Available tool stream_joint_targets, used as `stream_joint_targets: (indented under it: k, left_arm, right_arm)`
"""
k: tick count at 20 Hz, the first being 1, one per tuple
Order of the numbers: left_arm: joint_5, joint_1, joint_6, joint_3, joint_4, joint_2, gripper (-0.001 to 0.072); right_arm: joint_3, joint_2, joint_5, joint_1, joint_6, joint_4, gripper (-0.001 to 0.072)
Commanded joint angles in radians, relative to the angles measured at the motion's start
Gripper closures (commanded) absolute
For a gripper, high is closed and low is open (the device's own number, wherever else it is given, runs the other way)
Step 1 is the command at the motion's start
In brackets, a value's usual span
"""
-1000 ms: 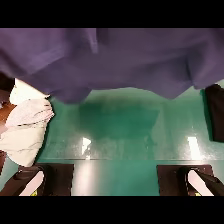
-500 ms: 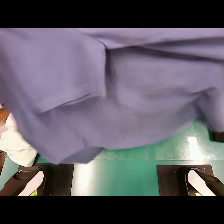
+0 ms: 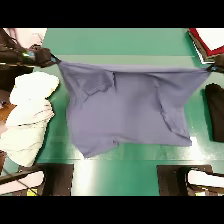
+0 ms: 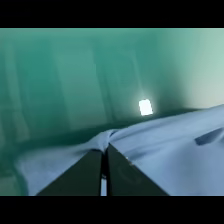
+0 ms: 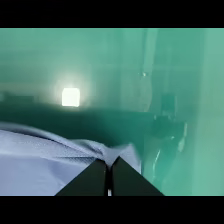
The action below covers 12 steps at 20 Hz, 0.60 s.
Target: Fold the shirts.
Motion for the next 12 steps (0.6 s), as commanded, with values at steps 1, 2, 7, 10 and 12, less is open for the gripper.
stream_joint_targets:
  k: [1, 2, 7, 10, 12]
  left_arm:
    - [0.199, 0.001, 0.135, -0.017, -0.158, -0.176, 0.0680]
    - [0.231, 0.001, 0.172, -0.010, -0.195, -0.204, 0.0680]
    - [0.155, 0.001, 0.226, 0.068, -0.105, -0.237, 0.0681]
    - [-0.072, 0.001, 0.209, 0.071, 0.089, -0.233, 0.0681]
    - [-0.116, 0.001, 0.157, 0.029, 0.207, -0.233, 0.0681]
  right_arm:
    - [-0.018, -0.143, -0.215, 0.033, -0.001, -0.003, 0.0700]
    - [-0.016, -0.163, -0.264, 0.046, -0.001, -0.004, 0.0700]
    - [-0.017, -0.177, -0.288, 0.084, -0.002, -0.110, 0.0701]
    - [-0.068, -0.164, -0.167, 0.113, -0.025, -0.181, 0.0701]
    - [-0.163, -0.137, -0.182, 0.136, -0.028, -0.196, 0.0701]
